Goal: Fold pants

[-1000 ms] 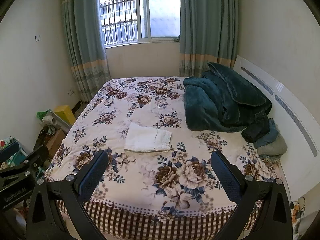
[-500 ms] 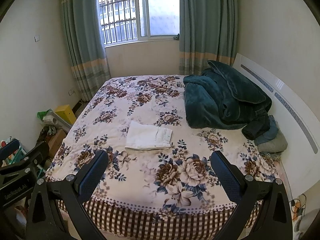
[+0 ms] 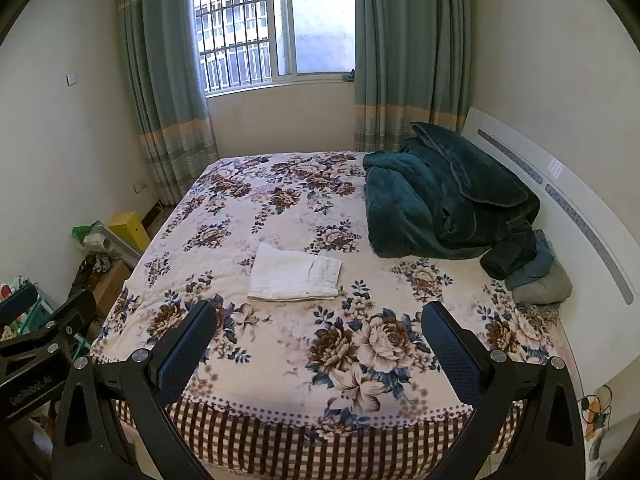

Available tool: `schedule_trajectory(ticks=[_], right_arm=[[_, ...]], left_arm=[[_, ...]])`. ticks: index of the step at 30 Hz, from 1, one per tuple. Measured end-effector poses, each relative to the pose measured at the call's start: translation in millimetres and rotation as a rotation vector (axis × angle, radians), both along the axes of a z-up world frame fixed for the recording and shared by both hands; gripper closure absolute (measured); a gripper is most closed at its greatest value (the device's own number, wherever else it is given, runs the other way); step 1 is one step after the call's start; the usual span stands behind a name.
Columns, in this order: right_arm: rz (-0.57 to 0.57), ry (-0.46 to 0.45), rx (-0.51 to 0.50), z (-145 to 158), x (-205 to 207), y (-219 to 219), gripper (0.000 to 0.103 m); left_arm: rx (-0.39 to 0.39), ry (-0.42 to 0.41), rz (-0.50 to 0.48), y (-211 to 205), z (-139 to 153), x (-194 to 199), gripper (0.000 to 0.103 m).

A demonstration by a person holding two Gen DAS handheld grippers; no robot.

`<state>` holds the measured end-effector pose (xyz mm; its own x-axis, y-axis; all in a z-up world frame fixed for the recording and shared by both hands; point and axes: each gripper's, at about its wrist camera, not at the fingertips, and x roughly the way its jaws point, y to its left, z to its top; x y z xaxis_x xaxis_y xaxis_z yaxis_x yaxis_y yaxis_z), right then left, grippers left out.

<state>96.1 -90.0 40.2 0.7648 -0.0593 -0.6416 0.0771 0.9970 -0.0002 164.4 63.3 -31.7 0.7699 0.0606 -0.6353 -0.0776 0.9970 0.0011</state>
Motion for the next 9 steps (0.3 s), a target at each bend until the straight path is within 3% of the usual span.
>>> schedule_trajectory(ticks=[9], right_arm=[[-0.004,-0.004,0.000,-0.4,-0.7,1.1,0.000]], left_arm=[[0.010,-0.020,0.012,-2.5,5.1,-6.5,0.000]])
